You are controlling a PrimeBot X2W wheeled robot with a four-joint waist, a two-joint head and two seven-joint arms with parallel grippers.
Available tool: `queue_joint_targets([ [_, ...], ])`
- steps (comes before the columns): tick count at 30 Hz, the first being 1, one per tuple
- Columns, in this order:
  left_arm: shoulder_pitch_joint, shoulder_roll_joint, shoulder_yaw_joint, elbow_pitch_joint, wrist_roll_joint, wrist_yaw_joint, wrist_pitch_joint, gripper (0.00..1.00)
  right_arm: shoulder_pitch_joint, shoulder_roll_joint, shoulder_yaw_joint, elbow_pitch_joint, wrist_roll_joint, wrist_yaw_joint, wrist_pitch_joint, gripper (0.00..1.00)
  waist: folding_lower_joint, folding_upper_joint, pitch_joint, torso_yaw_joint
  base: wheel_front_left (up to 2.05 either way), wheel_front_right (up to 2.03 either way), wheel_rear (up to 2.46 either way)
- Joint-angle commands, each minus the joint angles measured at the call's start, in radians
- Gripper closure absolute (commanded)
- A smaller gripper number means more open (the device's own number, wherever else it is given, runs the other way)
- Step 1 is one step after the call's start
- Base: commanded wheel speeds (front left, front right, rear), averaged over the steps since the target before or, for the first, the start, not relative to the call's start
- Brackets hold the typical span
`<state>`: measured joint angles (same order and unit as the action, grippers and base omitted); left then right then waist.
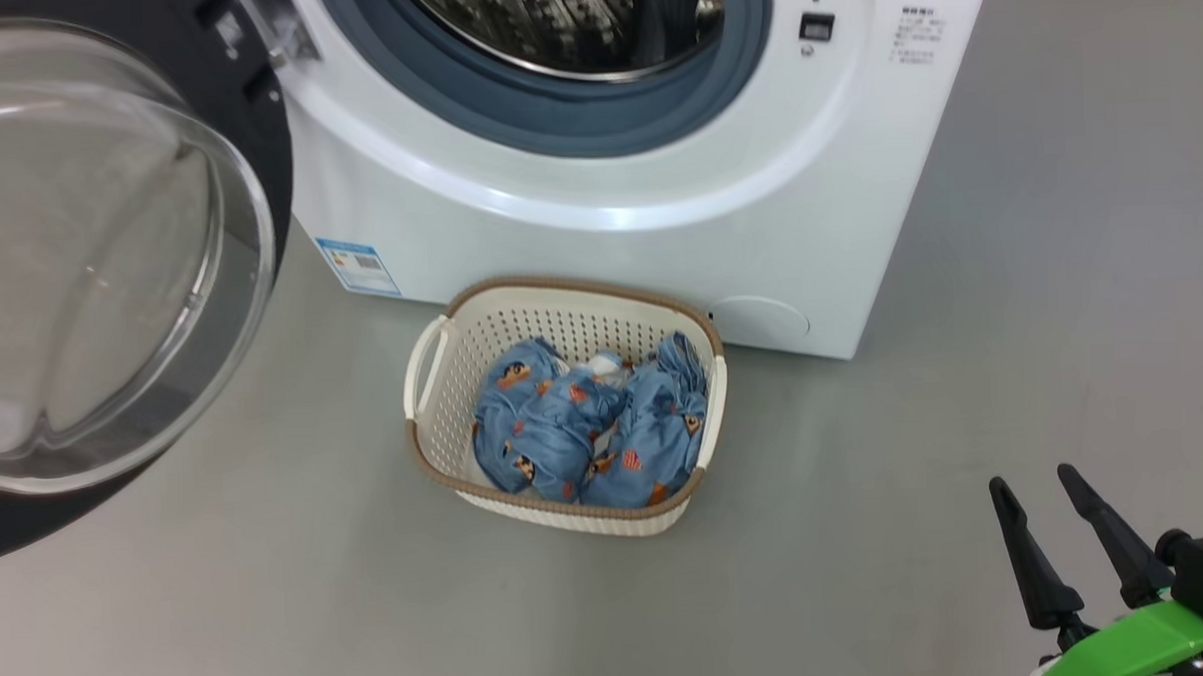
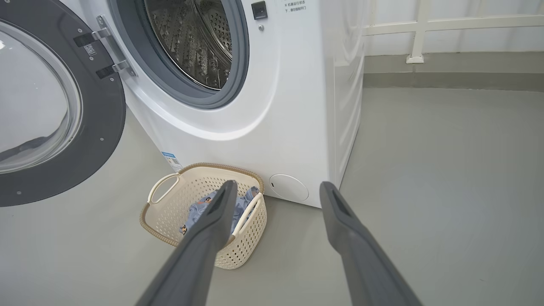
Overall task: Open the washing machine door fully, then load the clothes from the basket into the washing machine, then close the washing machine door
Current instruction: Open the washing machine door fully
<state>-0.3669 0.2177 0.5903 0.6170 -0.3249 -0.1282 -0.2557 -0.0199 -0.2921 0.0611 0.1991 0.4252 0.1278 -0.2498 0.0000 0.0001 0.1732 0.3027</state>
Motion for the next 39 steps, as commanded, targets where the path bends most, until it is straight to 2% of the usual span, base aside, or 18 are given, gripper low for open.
queue_joint_targets([
  [1,0.028,0.038,-0.003,-0.050,-0.005,-0.002,-0.006,0.30,0.015,-0.014,0.022,-0.020,0.004,0.003,-0.012,0.00,0.0000,-0.0001,-0.040,0.016,0.00,0.00,0.00],
  [2,0.067,0.025,-0.059,-0.090,-0.010,-0.002,-0.006,0.13,0.024,-0.016,0.019,-0.023,0.006,0.003,-0.012,0.00,0.0000,-0.0001,-0.050,0.014,0.00,0.00,0.00],
  [3,0.087,0.020,-0.085,-0.110,-0.014,-0.002,-0.006,0.00,0.027,-0.015,0.019,-0.024,0.007,0.003,-0.012,0.00,0.0000,-0.0001,-0.055,0.011,0.00,0.00,0.00],
  [8,0.147,-0.008,-0.179,-0.189,-0.027,-0.002,-0.006,0.00,0.034,-0.016,0.016,-0.029,0.009,0.003,-0.012,0.00,0.0000,-0.0001,-0.063,-0.003,0.00,0.00,0.00],
  [15,0.216,-0.047,-0.338,-0.291,-0.034,-0.002,-0.006,0.00,0.034,-0.010,0.003,-0.033,0.012,0.003,-0.012,0.00,0.0000,-0.0001,-0.069,-0.059,0.00,0.00,0.00],
  [24,0.254,-0.043,-0.516,-0.345,-0.082,-0.002,-0.006,0.00,0.033,0.006,-0.008,-0.038,0.007,0.003,-0.012,0.00,0.0000,-0.0001,-0.070,-0.151,0.00,0.00,0.00],
  [39,0.277,-0.006,-0.634,-0.401,-0.118,-0.002,-0.006,0.00,0.022,0.008,-0.027,-0.052,0.011,0.003,-0.012,0.00,0.0000,-0.0001,-0.065,-0.276,0.00,0.00,0.00],
])
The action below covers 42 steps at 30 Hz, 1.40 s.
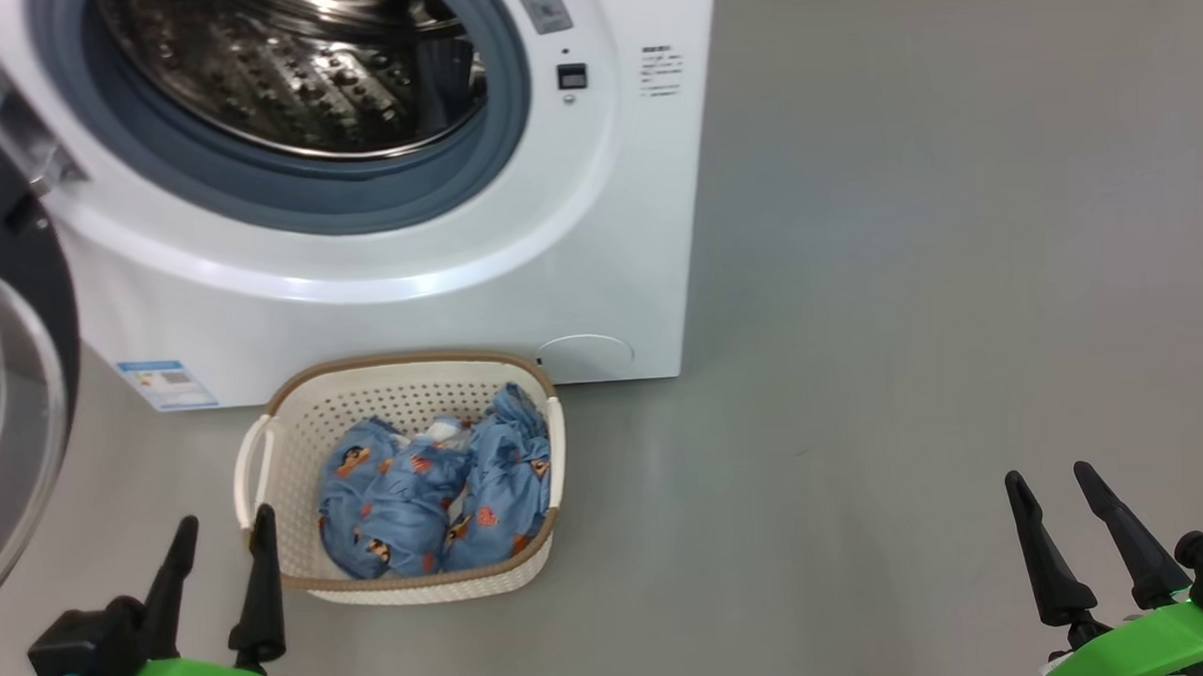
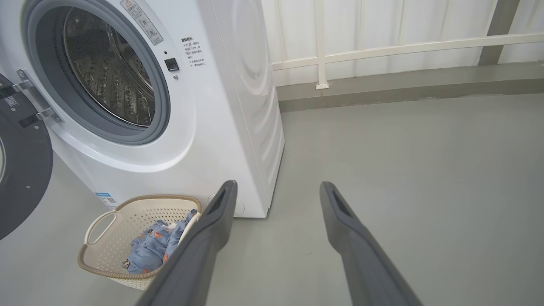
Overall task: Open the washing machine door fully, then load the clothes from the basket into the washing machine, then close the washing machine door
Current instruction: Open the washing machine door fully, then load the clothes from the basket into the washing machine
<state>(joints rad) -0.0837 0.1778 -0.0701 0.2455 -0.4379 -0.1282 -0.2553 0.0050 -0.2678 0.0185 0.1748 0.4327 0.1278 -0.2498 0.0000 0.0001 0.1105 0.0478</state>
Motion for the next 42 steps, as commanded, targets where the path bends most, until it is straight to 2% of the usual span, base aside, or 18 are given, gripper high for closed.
queue_joint_targets([
  [1,-0.001,0.035,0.024,-0.034,-0.007,-0.002,-0.006,0.00,-0.001,-0.016,0.015,-0.028,0.003,0.003,-0.012,0.00,0.0000,-0.0001,-0.003,-0.028,0.00,0.00,0.00],
  [17,0.044,0.041,-0.015,-0.073,-0.019,-0.002,-0.006,0.00,0.023,-0.008,0.003,-0.031,0.004,0.003,-0.012,0.00,0.0000,-0.0001,-0.030,-0.082,0.00,0.00,0.00],
  [32,0.042,0.042,-0.003,-0.088,-0.031,-0.002,-0.006,0.00,0.021,0.000,-0.004,-0.037,-0.001,0.003,-0.012,0.00,0.0000,-0.0001,-0.024,-0.069,0.01,-0.04,0.03],
  [42,0.037,0.048,-0.006,-0.093,-0.039,-0.002,-0.006,0.00,0.012,0.003,0.005,-0.039,-0.003,0.003,-0.012,0.00,0.0000,-0.0001,-0.015,-0.066,0.68,-1.25,0.56],
])
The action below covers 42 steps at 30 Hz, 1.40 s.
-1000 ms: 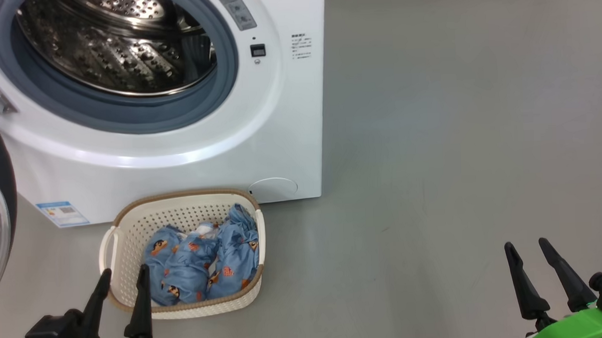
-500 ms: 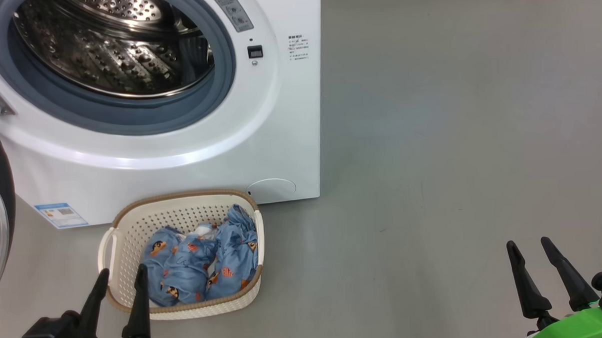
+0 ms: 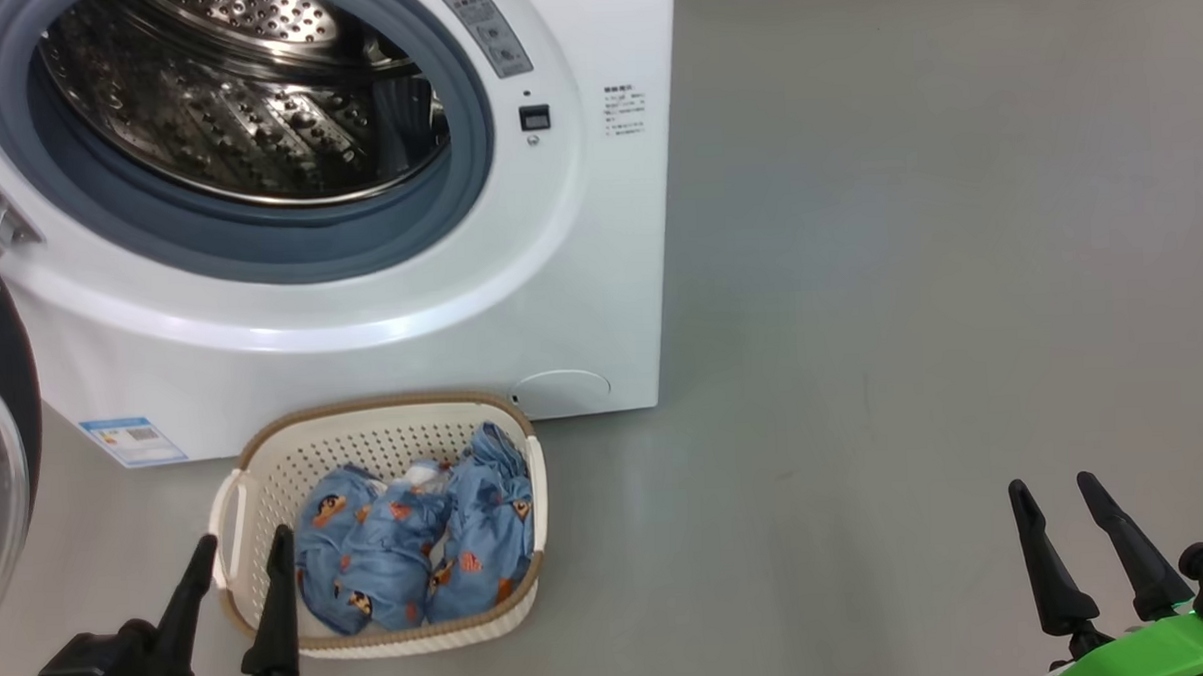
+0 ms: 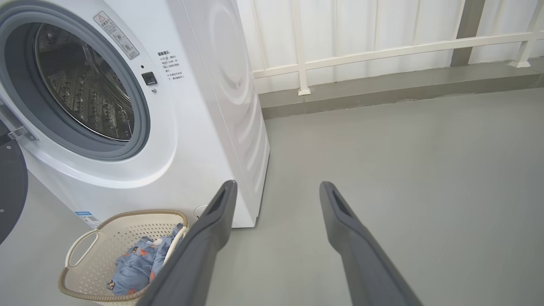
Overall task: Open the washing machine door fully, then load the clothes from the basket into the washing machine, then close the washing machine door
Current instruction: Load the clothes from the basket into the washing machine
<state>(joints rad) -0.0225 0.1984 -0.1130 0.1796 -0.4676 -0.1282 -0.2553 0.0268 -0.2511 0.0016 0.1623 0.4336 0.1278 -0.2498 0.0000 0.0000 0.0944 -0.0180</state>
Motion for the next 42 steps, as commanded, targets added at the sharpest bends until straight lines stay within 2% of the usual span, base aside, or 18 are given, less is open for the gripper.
queue_joint_targets([
  [1,-0.026,0.027,0.038,-0.027,-0.010,-0.002,-0.006,0.00,-0.011,-0.014,0.023,-0.027,-0.004,0.003,-0.012,0.00,0.0000,0.0000,0.003,0.000,0.97,-1.62,0.65],
  [10,-0.049,0.027,0.047,-0.015,-0.005,-0.002,-0.006,0.00,-0.025,-0.007,0.028,-0.028,-0.003,0.003,-0.012,0.00,0.0000,0.0000,0.023,-0.002,0.83,-1.33,0.50],
  [25,-0.064,0.010,0.044,0.018,0.003,-0.002,-0.006,0.00,-0.037,0.007,0.041,-0.029,-0.004,0.003,-0.012,0.00,0.0000,0.0000,0.043,-0.003,0.06,-0.06,0.00],
  [33,-0.121,0.001,-0.007,0.143,-0.021,-0.002,-0.006,0.00,-0.071,0.029,0.061,-0.042,-0.004,0.003,-0.012,0.00,0.0000,0.0000,0.112,-0.013,0.00,0.00,0.00],
  [42,-0.276,0.031,-0.090,0.375,-0.034,-0.002,-0.006,0.00,-0.147,0.054,0.072,-0.065,-0.009,0.003,-0.012,0.00,0.0000,0.0000,0.271,-0.041,0.00,0.00,0.00],
])
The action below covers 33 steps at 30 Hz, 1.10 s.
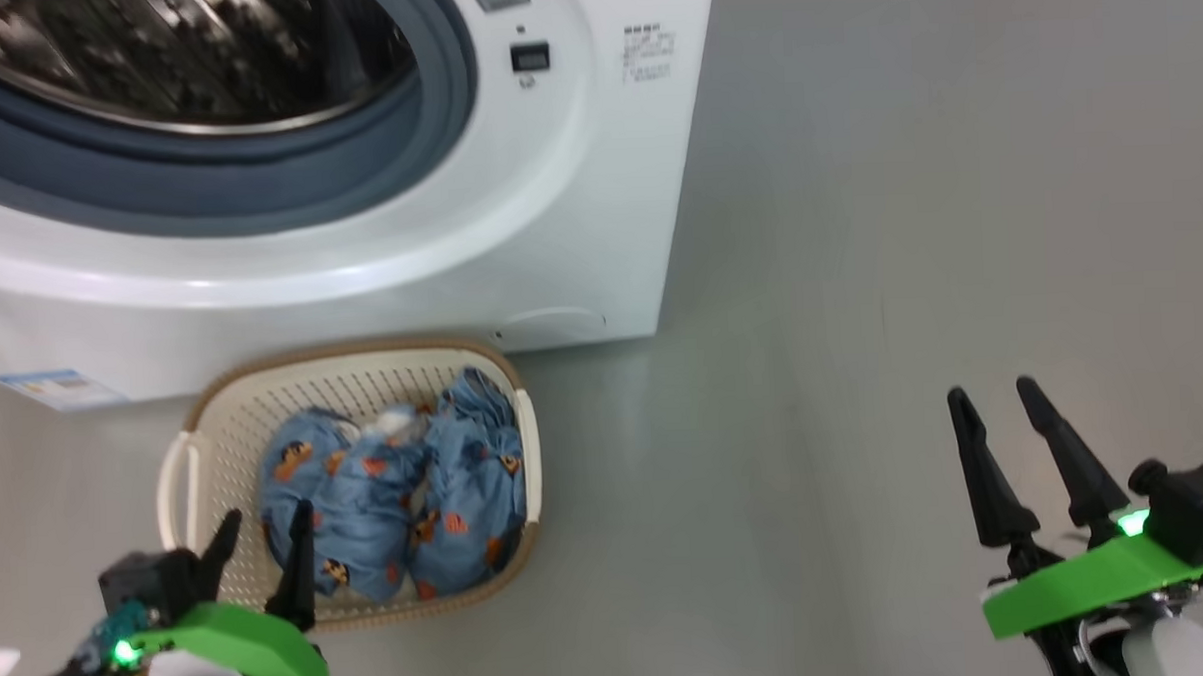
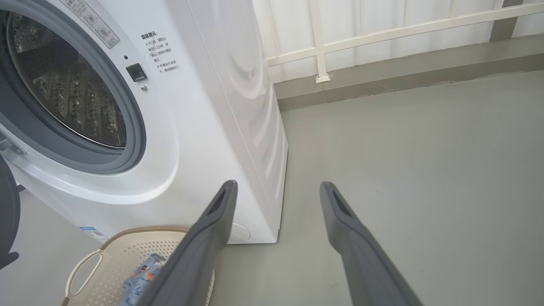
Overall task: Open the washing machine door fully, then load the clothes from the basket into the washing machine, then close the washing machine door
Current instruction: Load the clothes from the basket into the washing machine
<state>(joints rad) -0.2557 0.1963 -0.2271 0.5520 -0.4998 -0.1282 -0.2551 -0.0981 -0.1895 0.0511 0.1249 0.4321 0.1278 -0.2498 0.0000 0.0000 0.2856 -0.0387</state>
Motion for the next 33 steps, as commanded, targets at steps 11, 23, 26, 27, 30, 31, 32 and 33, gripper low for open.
queue_joint_targets([
  [11,-0.305,0.064,-0.082,0.317,-0.041,-0.002,-0.007,0.00,-0.118,0.010,0.034,-0.053,-0.015,0.003,-0.012,0.00,0.0000,0.0000,0.279,-0.044,0.00,0.00,0.00],
  [23,-0.510,0.080,-0.223,0.566,-0.122,-0.002,0.026,0.00,-0.199,0.017,0.055,-0.083,-0.028,0.003,-0.012,0.00,0.0000,0.0000,0.424,-0.056,0.00,0.00,0.00],
  [26,-0.546,0.084,-0.255,0.600,-0.143,-0.002,0.046,0.00,-0.214,0.017,0.058,-0.090,-0.030,0.003,-0.012,0.00,0.0000,0.0000,0.449,-0.058,0.00,0.00,0.00],
  [27,-0.554,0.083,-0.266,0.611,-0.149,-0.002,0.060,0.00,-0.217,0.017,0.059,-0.090,-0.030,0.003,-0.012,0.00,0.0000,0.0000,0.454,-0.058,0.00,0.00,0.00],
  [30,-0.579,0.094,-0.297,0.633,-0.161,-0.002,0.075,0.00,-0.225,0.020,0.064,-0.096,-0.032,0.003,-0.012,0.00,0.0000,0.0000,0.473,-0.062,0.00,0.00,0.00],
  [31,-0.588,0.098,-0.306,0.641,-0.164,-0.002,0.082,0.00,-0.228,0.021,0.065,-0.098,-0.033,0.003,-0.012,0.00,0.0000,0.0000,0.480,-0.064,0.00,0.00,0.00],
  [32,-0.597,0.101,-0.314,0.647,-0.168,-0.002,0.088,0.00,-0.230,0.022,0.066,-0.101,-0.033,0.003,-0.012,0.00,0.0000,0.0000,0.487,-0.065,0.00,0.00,0.00],
  [33,-0.606,0.104,-0.320,0.652,-0.174,-0.002,0.093,0.00,-0.232,0.023,0.067,-0.103,-0.034,0.003,-0.012,0.00,0.0000,0.0000,0.493,-0.066,0.00,0.00,0.00],
])
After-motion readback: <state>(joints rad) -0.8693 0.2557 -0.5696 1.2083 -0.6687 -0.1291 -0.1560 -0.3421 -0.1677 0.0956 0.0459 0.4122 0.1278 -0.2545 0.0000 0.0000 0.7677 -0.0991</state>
